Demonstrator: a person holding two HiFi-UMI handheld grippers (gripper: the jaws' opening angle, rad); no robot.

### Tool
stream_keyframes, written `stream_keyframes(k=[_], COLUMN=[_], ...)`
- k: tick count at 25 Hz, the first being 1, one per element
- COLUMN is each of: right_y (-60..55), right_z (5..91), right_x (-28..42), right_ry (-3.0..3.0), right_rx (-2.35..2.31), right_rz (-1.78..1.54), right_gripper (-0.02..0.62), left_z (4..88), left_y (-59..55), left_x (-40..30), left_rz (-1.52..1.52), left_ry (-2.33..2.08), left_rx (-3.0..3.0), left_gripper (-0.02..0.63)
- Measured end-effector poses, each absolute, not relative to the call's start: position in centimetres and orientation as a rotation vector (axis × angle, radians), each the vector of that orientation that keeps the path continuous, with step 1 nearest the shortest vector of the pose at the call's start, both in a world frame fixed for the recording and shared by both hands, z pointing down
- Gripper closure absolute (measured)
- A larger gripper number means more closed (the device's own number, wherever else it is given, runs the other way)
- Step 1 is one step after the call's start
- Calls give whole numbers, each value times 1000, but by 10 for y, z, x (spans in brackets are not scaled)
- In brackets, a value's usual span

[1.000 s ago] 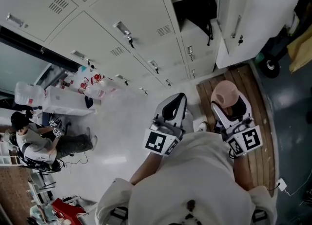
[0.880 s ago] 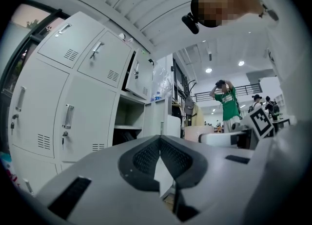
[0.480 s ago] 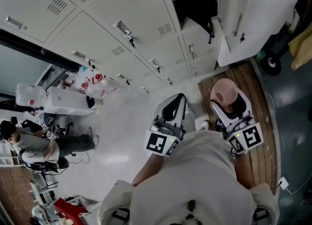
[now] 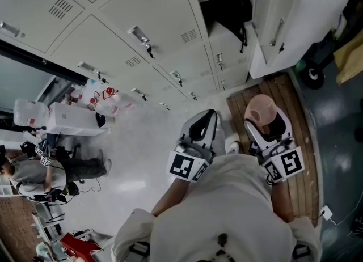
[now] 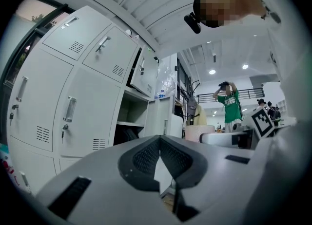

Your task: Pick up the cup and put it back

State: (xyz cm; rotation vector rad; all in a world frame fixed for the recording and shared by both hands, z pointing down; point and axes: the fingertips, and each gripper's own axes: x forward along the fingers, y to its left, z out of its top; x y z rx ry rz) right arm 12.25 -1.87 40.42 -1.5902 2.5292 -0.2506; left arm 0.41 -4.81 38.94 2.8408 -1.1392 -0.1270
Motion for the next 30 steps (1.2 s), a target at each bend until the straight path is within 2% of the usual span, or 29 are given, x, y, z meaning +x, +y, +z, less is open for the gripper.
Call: stream_keyframes(k=[8, 30], right_y=[-50, -222], right_z=[409, 400], right_x=[139, 133], right_ry=[2491, 2561], right_rx=[-1674, -1739], right_rz=[-283, -263], right_gripper=[233, 233], left_z=[389, 381], left_y=[-86, -260], left_x=[25, 35], left_rz=[-143, -205], left_ry=[-1045, -989], left_rx=[2866, 2847], left_gripper=[598, 598])
